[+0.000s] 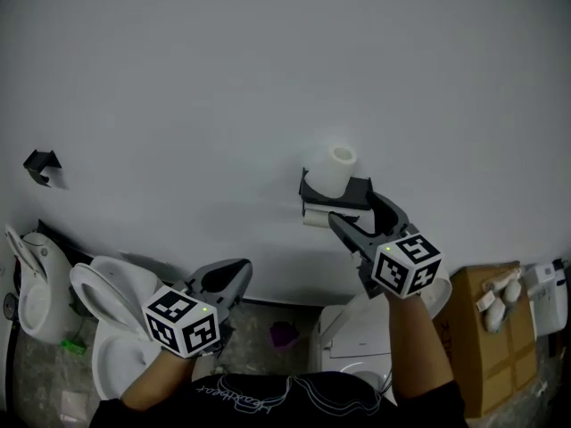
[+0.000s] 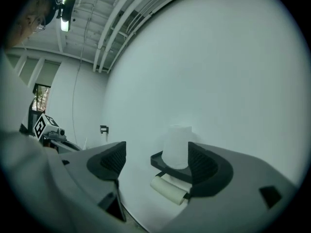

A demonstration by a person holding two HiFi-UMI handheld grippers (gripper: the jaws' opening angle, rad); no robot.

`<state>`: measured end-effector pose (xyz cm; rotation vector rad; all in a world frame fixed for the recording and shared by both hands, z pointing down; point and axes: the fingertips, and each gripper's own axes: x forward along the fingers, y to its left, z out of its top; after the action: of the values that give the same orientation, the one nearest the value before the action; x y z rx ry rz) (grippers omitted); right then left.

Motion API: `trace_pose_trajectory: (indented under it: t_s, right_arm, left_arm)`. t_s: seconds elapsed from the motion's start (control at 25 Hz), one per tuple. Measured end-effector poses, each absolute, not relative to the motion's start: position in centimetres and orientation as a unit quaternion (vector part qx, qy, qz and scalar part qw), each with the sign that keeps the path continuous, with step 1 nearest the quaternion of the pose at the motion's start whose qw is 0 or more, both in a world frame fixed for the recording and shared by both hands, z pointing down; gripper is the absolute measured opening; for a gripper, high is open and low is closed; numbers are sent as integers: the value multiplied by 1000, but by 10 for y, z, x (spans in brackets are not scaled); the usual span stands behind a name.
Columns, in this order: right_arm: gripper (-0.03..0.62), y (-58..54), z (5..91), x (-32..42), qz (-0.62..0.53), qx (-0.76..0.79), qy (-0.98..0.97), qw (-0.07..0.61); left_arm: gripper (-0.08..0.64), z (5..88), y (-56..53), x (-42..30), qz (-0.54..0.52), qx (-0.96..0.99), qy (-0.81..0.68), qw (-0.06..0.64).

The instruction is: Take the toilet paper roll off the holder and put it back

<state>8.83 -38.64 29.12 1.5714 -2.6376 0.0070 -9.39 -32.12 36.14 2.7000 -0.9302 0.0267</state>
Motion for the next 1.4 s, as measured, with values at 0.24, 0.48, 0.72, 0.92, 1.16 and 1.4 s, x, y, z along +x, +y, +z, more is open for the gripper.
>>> trace_pose_trajectory:
  t_s: [0.24, 0.48, 0.72, 0.92, 1.16, 1.4]
  right_arm:
    - [382, -446, 287, 102, -2, 549, -835, 38]
    - [371, -478, 288, 99, 5, 566, -821, 75]
    - [344, -496, 296, 98, 19, 576, -811, 100]
    - [293, -500, 296, 98, 18, 576, -810, 109]
    - [287, -502, 297, 100, 26, 579, -809, 100]
    - [289, -500, 293, 102, 21, 580, -809, 94]
  left_arm:
    - [5, 377, -372, -95, 16, 937, -310, 160]
    - [5, 384, -401, -93, 18, 940, -300, 164]
    - [5, 391, -422, -97, 8, 937, -297, 183]
    - [5, 392, -430, -95, 7, 938, -293, 182]
    - [5, 394, -432, -89, 13, 942, -280, 184]
    - [5, 396, -429, -87, 18, 943, -277, 184]
